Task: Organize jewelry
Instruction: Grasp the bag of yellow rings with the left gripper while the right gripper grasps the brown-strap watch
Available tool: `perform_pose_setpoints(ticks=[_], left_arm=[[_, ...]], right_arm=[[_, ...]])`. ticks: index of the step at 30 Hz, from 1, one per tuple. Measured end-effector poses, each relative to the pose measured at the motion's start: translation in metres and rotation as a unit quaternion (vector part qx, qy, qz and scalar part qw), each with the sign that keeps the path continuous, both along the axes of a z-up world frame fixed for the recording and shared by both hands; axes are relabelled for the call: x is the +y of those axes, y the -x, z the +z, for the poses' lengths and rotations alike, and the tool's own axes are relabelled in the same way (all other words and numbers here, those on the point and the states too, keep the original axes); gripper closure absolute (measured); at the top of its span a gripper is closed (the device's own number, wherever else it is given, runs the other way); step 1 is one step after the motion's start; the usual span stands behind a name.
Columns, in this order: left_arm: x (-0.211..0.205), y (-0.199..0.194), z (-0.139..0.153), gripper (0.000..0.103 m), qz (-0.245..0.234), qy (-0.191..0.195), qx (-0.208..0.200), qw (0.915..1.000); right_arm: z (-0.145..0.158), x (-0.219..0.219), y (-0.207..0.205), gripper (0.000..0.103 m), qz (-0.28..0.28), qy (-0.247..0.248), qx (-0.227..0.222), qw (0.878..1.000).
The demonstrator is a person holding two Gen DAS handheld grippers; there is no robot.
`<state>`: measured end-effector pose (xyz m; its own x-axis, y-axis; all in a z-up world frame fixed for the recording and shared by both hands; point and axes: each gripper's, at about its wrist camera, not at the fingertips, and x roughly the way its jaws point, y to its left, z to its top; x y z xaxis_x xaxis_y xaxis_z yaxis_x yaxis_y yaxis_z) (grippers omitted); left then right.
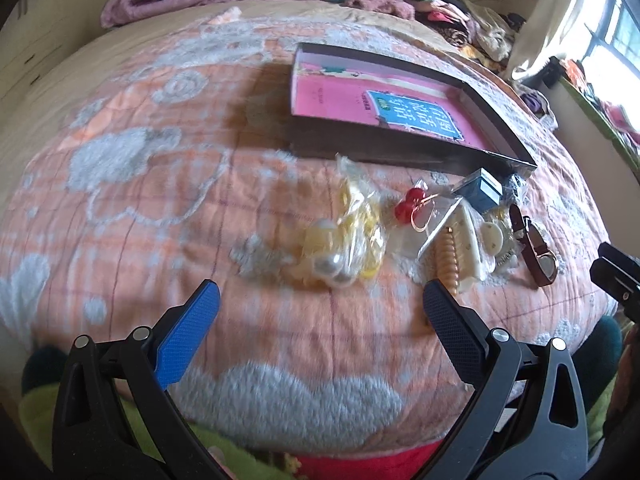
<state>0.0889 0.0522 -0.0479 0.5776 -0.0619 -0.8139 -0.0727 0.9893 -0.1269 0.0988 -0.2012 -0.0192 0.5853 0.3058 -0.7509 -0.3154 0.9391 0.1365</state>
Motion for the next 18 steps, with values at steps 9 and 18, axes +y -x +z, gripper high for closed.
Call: perform_pose_setpoints(ticks=[9,18], left_arm=[[-0.009,-0.033,0.003,0.039,-0.048,-0.005,-0.009,0.9988],[-0.009,-0.055,-0.008,0.063,-0.079,0.021,0.017,0.9965]], right_arm=[[-0.013,-0.005,-0.014,0.004,-0.009,0.005,0.013,1.0],[-0.032,-0.011,-0.028,0.004,-0.014,0.015,0.029,0.999]])
